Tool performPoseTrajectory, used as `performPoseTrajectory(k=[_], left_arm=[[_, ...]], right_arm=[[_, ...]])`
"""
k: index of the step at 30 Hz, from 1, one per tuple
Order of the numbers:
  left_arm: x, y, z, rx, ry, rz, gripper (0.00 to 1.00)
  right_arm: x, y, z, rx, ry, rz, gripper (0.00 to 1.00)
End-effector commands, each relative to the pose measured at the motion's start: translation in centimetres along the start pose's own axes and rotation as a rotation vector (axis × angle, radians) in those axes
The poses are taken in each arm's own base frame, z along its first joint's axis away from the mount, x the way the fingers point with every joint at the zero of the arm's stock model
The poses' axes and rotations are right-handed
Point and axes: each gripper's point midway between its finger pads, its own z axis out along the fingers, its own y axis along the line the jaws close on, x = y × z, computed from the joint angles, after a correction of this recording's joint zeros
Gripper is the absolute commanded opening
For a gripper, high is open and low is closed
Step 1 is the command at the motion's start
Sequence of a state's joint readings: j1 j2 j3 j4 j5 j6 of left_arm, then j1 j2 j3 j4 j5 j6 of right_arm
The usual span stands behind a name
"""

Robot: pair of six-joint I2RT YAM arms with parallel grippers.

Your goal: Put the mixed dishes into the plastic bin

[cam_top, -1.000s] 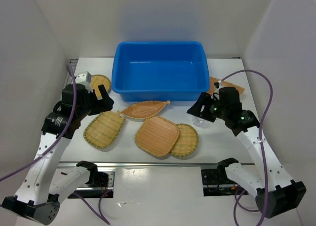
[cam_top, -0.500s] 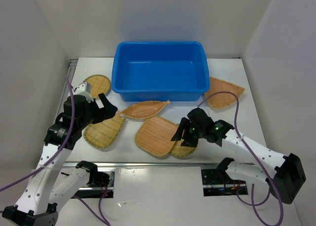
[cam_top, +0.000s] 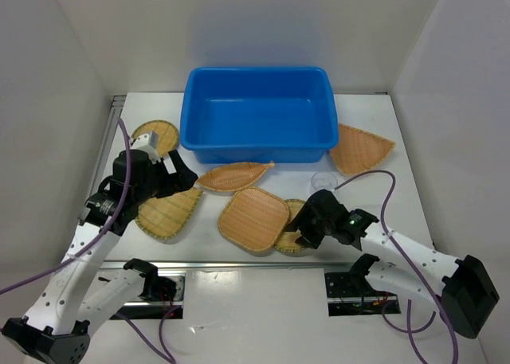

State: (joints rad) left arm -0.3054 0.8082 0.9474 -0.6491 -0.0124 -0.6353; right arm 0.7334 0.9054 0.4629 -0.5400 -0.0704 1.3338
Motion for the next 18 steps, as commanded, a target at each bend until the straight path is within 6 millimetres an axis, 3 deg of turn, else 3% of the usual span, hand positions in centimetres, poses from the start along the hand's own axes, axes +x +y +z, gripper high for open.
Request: performPoseTrajectory(k=[1,6,18], left_arm=[[-1.0,-1.0,0.3,0.033,-0.030,0.007,1.00],[-1.1,-1.4,0.1,0.043,-0.035,0.026,1.00],[-0.9,-1.6,0.1,0.050,-0.031,0.040,1.00]], right_arm=[[-1.3,2.6,1.6,-0.081,-0.062,0.042,0.60],[-2.1,2.6,2.5,-0.074,-0.099,0.055,0.58],[-3.3,3.5,3.6,-0.106,-0.159,0.106,0.41]])
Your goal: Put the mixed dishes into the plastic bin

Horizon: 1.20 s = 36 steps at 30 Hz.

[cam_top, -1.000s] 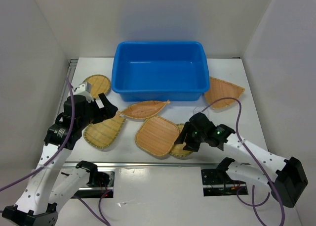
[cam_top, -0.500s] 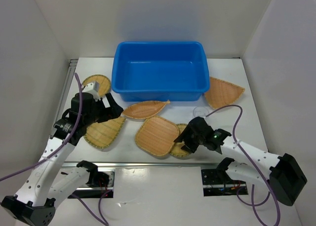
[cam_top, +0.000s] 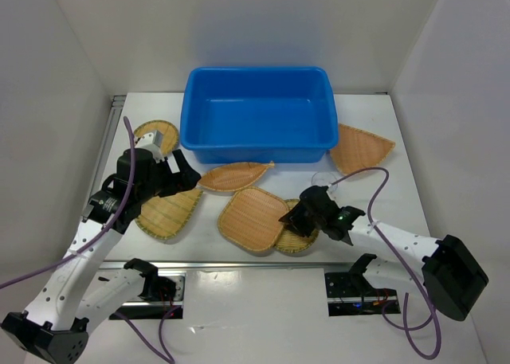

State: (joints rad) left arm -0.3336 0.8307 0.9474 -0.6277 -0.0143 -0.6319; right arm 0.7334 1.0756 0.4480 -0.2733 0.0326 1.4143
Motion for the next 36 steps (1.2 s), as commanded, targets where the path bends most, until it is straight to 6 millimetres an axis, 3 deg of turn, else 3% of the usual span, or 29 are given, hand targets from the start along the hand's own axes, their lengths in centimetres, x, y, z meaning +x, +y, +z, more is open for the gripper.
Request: performPoseTrajectory(k=[1,12,18,22,24,31,36], left_arm=[[-1.2,-0.9,-0.4,0.032,-0.044,0.022,1.00],[-1.0,-1.0,-0.7,0.040,-0.039,0.022,1.00],[-1.1,-1.1,-0.9,0.044,-0.047,0.022,1.00],[-1.1,-1.1,-0.9,0.044,-0.047,0.022,1.00],[-1.1,-1.1,-0.9,0.044,-0.047,0.022,1.00],[-1.1,-1.4,-0.9,0.056,-0.050,0.027,1.00],[-1.0,-1.2,-1.0,0.048,-0.055,0.018,1.00]], right_arm=[[-0.6,0.3,0.6,-0.033,-0.042,0.028,0.41],[0.0,-0.5,2.3,0.017,-0.021,0.008,0.36],[0.5,1.2,3.1,-0.005,-0.011,-0.028,0.31],[0.5,2.3,3.2,-0.023,-0.017,-0.053,0.18],[0.0,2.8,2.7,-0.035,-0.046,-0.051,0.01],[-1.1,3.3,-0.6,-0.076,-0.096,-0.055,0.00],[-1.5,3.6,-4.0,-0.134,-0.112,-0.038,0.00]])
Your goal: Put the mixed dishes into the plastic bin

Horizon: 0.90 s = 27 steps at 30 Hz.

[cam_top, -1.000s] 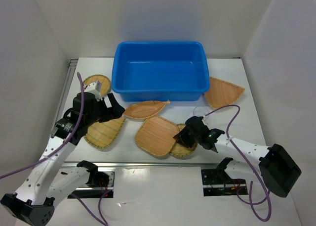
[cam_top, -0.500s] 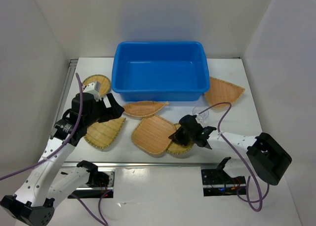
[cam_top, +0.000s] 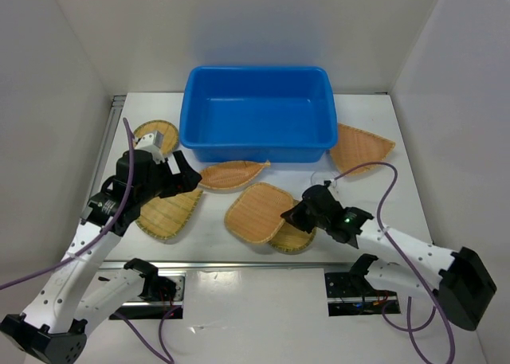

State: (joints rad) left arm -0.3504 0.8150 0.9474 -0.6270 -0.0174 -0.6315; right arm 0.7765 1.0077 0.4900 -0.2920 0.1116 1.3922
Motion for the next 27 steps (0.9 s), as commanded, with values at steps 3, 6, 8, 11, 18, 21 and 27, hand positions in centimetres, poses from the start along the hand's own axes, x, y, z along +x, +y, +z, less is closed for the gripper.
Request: performPoseTrajectory(k=[3,6,8,11,18,21,27], left_arm=[[-0.8,-0.5,-0.4,0.025,-0.039,0.008,1.00],[-0.8,-0.5,-0.4,0.025,-0.039,0.008,1.00],[-0.8,-0.5,-0.4,0.025,-0.039,0.008,1.00],[-1.1,-0.4,-0.3,0.013,-0.058,0.008,1.00],[-1.4,-0.1,-0.5,0.000,-0.077,0.007,1.00],[-1.6,0.3,-0.5,-0.019,-0.088,0.015,1.00],[-1.9,0.5,-0.7,-0.030,-0.105,0.024,1.00]], right_arm=[[-1.2,1.1,-3.7,-0.070,-0.046,0.012,0.00],[-0.8,1.6,-5.0,-0.082,-0.017,0.002,0.00],[-1.1,3.0,-6.6,-0.117,-0.014,-0.016,0.00],[-1.8,4.6,-8.8,-0.152,-0.032,-0.058,0.00],[-2.3,12.0,-12.3,-0.296,-0.021,-0.172,0.00],[-3.2,16.8,-14.3,-0.386,-0.047,-0.230,0.00],[-9.6,24.5,-16.5,-0.489,-0.211,-0.323,0.00]])
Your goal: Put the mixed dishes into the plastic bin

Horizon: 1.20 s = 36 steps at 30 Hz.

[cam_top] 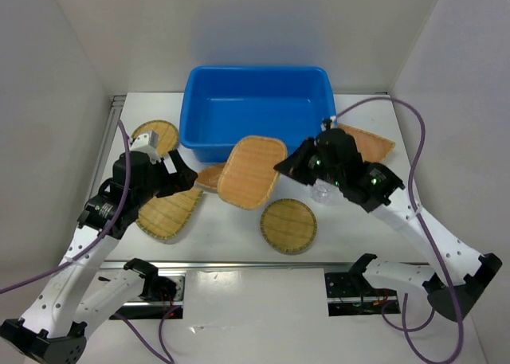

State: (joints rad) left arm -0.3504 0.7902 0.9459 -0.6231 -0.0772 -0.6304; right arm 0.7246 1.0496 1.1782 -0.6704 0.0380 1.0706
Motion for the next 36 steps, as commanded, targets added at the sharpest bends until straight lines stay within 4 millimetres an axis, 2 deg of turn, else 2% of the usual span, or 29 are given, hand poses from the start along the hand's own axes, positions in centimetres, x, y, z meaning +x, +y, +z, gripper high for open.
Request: performPoseTrajectory(k=[1,2,3,4,5,7,8,9,10,11,12,13,14,15,16,17,18,19,22,25,29,30,31,32,35,36], left_arm=[[-1.1,-0.2,-0.2,0.007,-0.051,0.022,1.00],[-1.1,0.0,-0.2,-0.001,-0.056,0.022,1.00],[-1.1,0.0,-0.2,-0.001,-0.056,0.022,1.00],[-1.3,0.0,-0.4,-0.004,-0.068,0.021,1.00],[-1.4,0.1,-0.4,-0.004,-0.068,0.030,1.00],[-1.6,0.2,-0.4,-0.009,-0.082,0.038,1.00],[-1.7,0.2,-0.4,-0.009,-0.082,0.038,1.00],[-1.7,0.2,-0.4,-0.009,-0.082,0.038,1.00],[-1.7,0.3,-0.4,-0.018,-0.086,0.047,1.00],[-1.7,0.3,-0.4,-0.018,-0.086,0.047,1.00],[-1.8,0.5,-0.4,-0.027,-0.092,0.047,1.00],[-1.8,0.5,-0.4,-0.027,-0.092,0.047,1.00],[-1.9,0.6,-0.3,-0.035,-0.096,0.047,1.00],[-1.9,0.6,-0.3,-0.035,-0.096,0.047,1.00],[-1.9,0.6,-0.3,-0.035,-0.096,0.047,1.00],[-1.6,0.8,-0.2,-0.040,-0.087,0.048,1.00],[-1.7,1.0,-0.1,-0.050,-0.092,0.056,1.00],[-1.8,1.0,-0.4,-0.045,-0.100,0.056,1.00],[-1.9,1.1,-0.4,-0.055,-0.106,0.055,1.00],[-1.9,1.1,-0.4,-0.055,-0.106,0.055,1.00],[-1.6,1.3,-0.2,-0.059,-0.098,0.056,1.00],[-1.6,1.3,-0.2,-0.059,-0.098,0.056,1.00],[-1.4,1.4,0.0,-0.064,-0.090,0.057,1.00],[-1.1,1.6,0.2,-0.068,-0.082,0.058,1.00],[-1.4,1.4,0.5,-0.065,-0.088,0.057,1.00],[-1.2,1.5,0.7,-0.070,-0.079,0.058,1.00]], right_arm=[[-8.6,7.8,-1.9,-0.219,-0.212,-0.088,0.00],[-10.4,8.5,-1.4,-0.217,-0.246,-0.097,0.00],[-12.6,7.9,-1.0,-0.193,-0.296,-0.116,0.00],[-14.0,8.3,-0.6,-0.203,-0.321,-0.125,0.00],[-15.4,8.2,0.9,-0.185,-0.327,-0.133,0.00],[-18.2,6.9,2.3,-0.134,-0.360,-0.147,0.00],[-19.8,7.3,2.5,-0.138,-0.390,-0.155,0.00],[-20.7,6.1,4.8,-0.099,-0.380,-0.142,0.00],[-22.0,5.3,5.6,-0.087,-0.382,-0.148,0.00],[-22.7,4.6,6.5,-0.066,-0.383,-0.150,0.00],[-23.7,4.9,7.0,-0.076,-0.393,-0.150,0.00],[-24.1,3.5,9.1,-0.039,-0.373,-0.148,0.00],[-25.4,3.3,9.4,-0.031,-0.401,-0.152,0.00],[-25.7,3.2,10.1,-0.027,-0.398,-0.151,0.00],[-26.1,1.6,12.3,0.004,-0.372,-0.138,0.00],[-26.7,2.0,12.7,0.004,-0.374,-0.149,0.00],[-27.2,1.0,13.6,0.026,-0.368,-0.149,0.00],[-27.2,0.5,14.5,0.040,-0.355,-0.145,0.00],[-27.2,-1.9,19.1,0.091,-0.294,-0.128,0.00],[-26.9,-3.4,22.0,0.108,-0.248,-0.128,0.00],[-26.2,-5.5,24.4,0.131,-0.192,-0.110,0.00],[-25.6,-6.2,25.0,0.136,-0.161,-0.104,0.00],[-26.0,-6.3,25.2,0.124,-0.160,-0.101,0.00],[-25.2,-7.5,26.6,0.138,-0.122,-0.090,0.00],[-24.2,-7.4,28.0,0.090,-0.060,-0.087,0.00],[-23.6,-8.3,29.1,0.090,-0.032,-0.079,0.00]])
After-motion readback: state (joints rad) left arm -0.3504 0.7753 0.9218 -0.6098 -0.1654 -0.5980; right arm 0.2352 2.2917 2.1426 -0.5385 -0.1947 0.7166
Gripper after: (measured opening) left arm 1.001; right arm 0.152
